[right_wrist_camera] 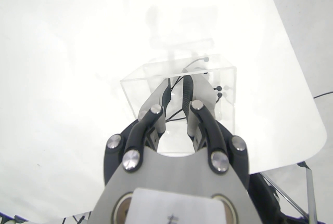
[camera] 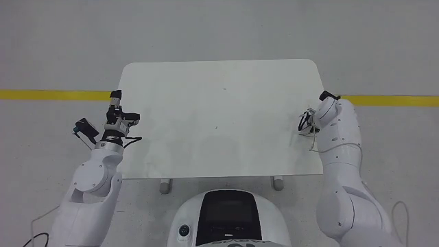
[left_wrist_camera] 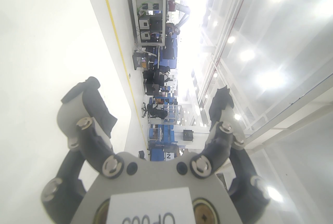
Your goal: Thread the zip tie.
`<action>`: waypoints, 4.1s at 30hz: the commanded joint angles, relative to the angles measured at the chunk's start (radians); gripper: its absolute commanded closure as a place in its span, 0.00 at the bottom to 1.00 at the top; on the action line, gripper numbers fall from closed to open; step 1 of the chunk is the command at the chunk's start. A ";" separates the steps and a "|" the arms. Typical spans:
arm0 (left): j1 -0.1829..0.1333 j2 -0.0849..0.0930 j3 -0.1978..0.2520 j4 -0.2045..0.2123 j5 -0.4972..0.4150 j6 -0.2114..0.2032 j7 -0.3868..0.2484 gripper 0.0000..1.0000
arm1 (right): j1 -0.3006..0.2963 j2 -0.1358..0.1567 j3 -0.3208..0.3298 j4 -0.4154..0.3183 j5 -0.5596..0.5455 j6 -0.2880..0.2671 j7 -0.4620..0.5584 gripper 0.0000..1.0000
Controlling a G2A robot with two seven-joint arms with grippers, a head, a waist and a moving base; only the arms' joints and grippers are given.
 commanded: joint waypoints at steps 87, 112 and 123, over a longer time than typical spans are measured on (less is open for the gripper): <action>0.000 0.000 0.000 0.000 0.000 0.000 0.000 0.00 | -0.352 -0.018 0.020 -0.738 0.371 -0.154 0.176 1.00; 0.000 0.000 0.000 0.000 0.000 0.000 0.000 0.00 | -0.278 0.110 -0.004 -0.451 1.069 -0.680 0.348 1.00; 0.000 0.000 0.000 0.000 0.000 0.000 0.000 0.00 | -0.302 0.244 -0.201 -0.446 1.319 -0.680 0.348 1.00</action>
